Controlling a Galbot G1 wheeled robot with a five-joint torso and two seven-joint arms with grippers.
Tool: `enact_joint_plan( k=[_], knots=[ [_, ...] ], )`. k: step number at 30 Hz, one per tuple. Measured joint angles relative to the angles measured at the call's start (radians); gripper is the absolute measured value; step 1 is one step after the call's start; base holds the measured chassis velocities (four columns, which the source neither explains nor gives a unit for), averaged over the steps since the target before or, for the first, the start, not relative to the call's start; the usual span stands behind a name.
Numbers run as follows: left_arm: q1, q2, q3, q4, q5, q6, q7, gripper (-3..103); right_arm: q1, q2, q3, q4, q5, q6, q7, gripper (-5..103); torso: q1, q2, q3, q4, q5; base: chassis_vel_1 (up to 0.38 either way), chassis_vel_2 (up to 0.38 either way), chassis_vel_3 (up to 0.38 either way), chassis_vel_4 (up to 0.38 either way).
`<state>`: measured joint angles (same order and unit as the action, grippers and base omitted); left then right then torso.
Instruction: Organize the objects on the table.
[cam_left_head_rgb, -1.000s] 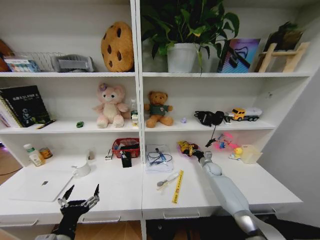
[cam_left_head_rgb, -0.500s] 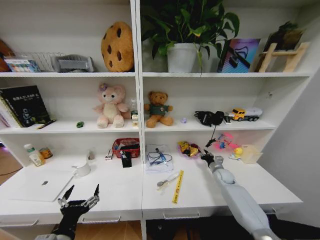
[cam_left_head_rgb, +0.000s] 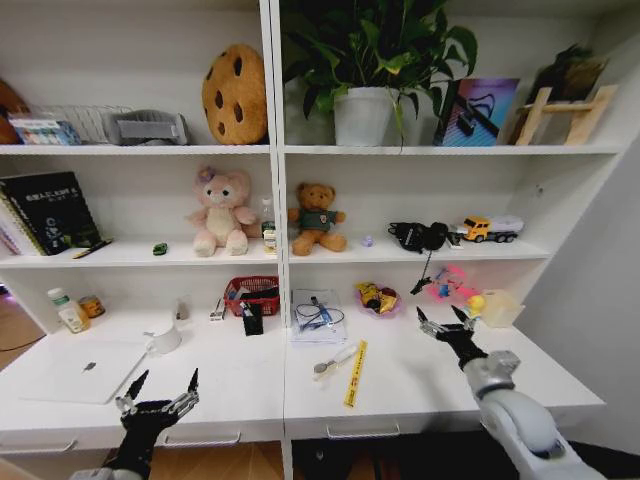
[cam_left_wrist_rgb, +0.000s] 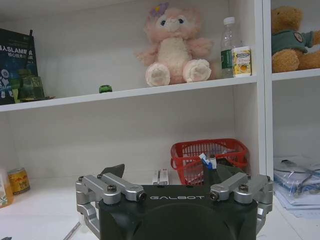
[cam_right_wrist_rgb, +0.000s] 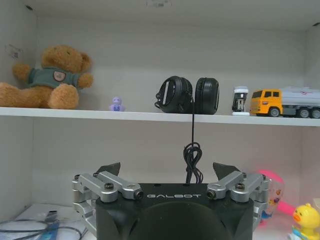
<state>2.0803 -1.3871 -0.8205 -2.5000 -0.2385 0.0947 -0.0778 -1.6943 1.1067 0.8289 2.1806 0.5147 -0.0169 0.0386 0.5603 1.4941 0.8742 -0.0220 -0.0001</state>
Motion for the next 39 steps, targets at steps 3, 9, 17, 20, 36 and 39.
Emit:
enact_joint_plan(
  k=[3,9,17,20,36,39],
  knots=[
    [0.000,0.000,0.000,0.000,0.000,0.000,0.000,100,-0.137,0.119,0.029,0.056,-0.091,0.122,-0.056,100,0.000,0.000,0.000,0.0003,-0.0002,0.000,0.000,0.000,0.000],
    [0.000,0.000,0.000,0.000,0.000,0.000,0.000,100,-0.181,0.162,0.020,0.058,-0.132,0.176,-0.061,100,0.000,0.000,0.000,0.0005,0.0000,0.000,0.000,0.000,0.000],
    [0.000,0.000,0.000,0.000,0.000,0.000,0.000,100,-0.225,0.199,0.017,0.058,-0.132,0.198,-0.052,100,0.000,0.000,0.000,0.0007,0.0000,0.000,0.000,0.000,0.000],
    [0.000,0.000,0.000,0.000,0.000,0.000,0.000,100,-0.220,0.201,0.001,0.061,-0.108,0.178,-0.037,100,0.000,0.000,0.000,0.0007,0.0001,0.000,0.000,0.000,0.000],
    [0.000,0.000,0.000,0.000,0.000,0.000,0.000,100,-0.213,0.199,-0.008,0.060,-0.102,0.167,-0.036,100,0.000,0.000,0.000,0.0006,0.0001,0.000,0.000,0.000,0.000],
    [0.000,0.000,0.000,0.000,0.000,0.000,0.000,100,-0.212,0.199,-0.008,0.059,-0.102,0.166,-0.036,100,0.000,0.000,0.000,0.0006,0.0001,0.000,0.000,0.000,0.000]
  ],
)
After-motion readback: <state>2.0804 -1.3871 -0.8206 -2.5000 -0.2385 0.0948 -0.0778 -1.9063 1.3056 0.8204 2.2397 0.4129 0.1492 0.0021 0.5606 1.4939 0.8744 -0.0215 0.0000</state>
